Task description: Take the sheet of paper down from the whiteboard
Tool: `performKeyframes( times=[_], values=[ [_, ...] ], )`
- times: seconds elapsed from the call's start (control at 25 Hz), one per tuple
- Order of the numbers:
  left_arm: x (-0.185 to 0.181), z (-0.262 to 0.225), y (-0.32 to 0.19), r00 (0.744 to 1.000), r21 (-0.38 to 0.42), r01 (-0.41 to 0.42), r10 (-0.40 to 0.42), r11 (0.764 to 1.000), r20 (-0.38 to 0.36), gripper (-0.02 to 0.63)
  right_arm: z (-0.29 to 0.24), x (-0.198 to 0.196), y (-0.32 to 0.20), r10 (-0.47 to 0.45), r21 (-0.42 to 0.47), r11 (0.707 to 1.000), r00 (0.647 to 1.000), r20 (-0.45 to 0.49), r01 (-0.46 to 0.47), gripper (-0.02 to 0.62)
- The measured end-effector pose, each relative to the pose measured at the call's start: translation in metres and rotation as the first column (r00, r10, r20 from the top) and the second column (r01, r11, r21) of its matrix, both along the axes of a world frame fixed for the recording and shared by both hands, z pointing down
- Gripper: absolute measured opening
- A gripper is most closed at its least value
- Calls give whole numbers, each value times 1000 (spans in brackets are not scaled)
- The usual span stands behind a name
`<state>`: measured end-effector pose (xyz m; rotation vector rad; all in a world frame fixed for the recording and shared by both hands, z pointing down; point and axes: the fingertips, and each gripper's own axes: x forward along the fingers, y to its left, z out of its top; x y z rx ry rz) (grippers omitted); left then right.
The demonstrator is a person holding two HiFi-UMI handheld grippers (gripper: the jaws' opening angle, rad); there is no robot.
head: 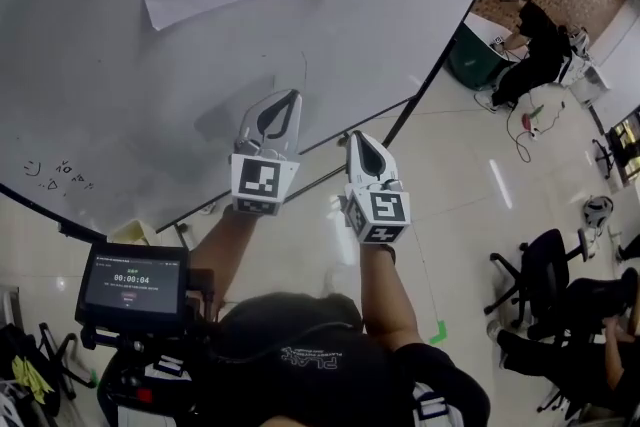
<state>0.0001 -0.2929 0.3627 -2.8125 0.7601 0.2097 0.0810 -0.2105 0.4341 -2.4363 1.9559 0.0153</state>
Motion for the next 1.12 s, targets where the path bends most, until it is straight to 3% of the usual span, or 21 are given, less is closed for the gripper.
performKeyframes(
  times=[0.16,0.28,0.48,0.68,0.72,0.92,1.0,1.12],
  values=[
    [5,-31,-9,998,3,31,-31,1000,-63,2,-19,8,-43,-143,36,989,989,-24,144,14],
    [10,-62,-9,990,48,105,-100,993,-104,2,-43,16,-64,-252,72,964,966,-47,255,14],
    [36,-128,14,966,194,249,-229,949,-118,2,-110,49,-68,-393,193,894,914,-97,405,14],
    [-9,-179,-6,913,289,403,-359,868,-194,25,-153,31,-100,-550,309,784,833,-52,537,22],
    [-20,-186,-13,899,300,435,-389,849,-202,69,-161,24,-105,-588,325,756,807,-44,568,34],
    [-54,-219,-42,820,358,572,-532,738,-212,135,-188,4,-124,-746,389,623,665,36,678,102],
    [-36,-235,-45,790,392,609,-569,689,-228,178,-198,21,-121,-776,406,594,627,64,694,121],
    [-20,-241,-49,753,410,647,-625,643,-206,218,-202,38,-119,-775,419,597,626,85,683,126]
  ],
)
